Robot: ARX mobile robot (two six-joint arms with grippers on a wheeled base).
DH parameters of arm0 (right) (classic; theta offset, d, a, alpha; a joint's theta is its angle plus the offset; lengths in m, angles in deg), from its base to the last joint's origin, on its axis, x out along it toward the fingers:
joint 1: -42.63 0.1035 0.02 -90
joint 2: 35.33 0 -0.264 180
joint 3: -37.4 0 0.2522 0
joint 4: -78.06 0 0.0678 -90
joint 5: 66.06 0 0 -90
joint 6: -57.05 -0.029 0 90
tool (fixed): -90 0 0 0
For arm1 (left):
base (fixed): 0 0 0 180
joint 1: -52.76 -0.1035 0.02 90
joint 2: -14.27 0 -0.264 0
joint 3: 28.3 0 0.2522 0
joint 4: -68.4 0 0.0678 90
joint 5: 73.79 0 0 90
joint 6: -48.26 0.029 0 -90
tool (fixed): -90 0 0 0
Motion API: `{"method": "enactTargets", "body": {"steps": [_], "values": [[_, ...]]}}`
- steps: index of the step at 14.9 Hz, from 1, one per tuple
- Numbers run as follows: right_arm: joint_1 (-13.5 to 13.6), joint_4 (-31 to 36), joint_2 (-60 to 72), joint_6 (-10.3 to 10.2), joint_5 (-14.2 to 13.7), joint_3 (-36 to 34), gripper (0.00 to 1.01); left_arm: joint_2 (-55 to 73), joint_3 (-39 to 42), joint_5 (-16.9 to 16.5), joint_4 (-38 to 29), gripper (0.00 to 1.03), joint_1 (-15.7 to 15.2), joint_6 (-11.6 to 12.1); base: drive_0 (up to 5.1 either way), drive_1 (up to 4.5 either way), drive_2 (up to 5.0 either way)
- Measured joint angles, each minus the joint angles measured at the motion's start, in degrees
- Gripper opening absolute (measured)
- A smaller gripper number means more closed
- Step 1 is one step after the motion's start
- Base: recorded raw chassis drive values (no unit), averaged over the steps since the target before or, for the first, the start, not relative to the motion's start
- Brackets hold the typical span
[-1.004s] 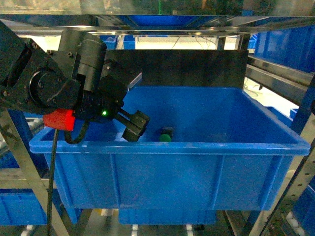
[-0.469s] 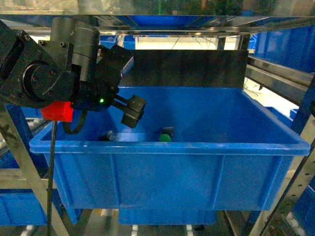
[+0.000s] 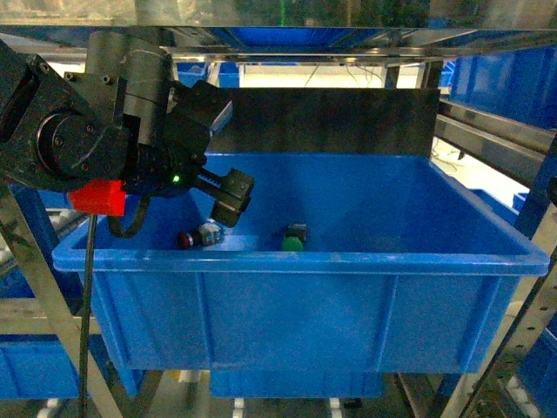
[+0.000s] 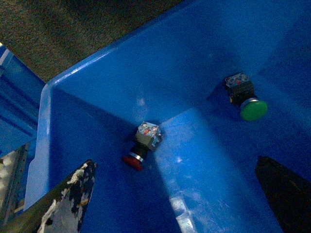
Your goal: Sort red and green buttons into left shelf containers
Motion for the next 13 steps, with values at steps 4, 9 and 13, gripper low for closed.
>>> {"method": "enactTargets", "body": {"steps": [4, 9, 13], "values": [[-0.7, 15.5, -0.1, 3.0, -11.4, -6.3, 0.74, 0.3, 10.8, 6.0, -29.0, 0.79, -0.4, -8.0, 0.0, 0.0, 0.0], [-6.5, 8.8, -13.2, 4.1, -7.2, -11.9, 0.17, -21.0, 40.0, 3.0, -52.5, 0.21, -5.9, -17.5, 0.0, 0.0, 0.0], [-13.5, 4.3, -22.2, 4.5, 0.0, -15.7, 0.02, -33.2, 54.6, 0.3, -51.7, 0.02, -8.2, -18.1, 0.0, 0.0, 0.0]]}}
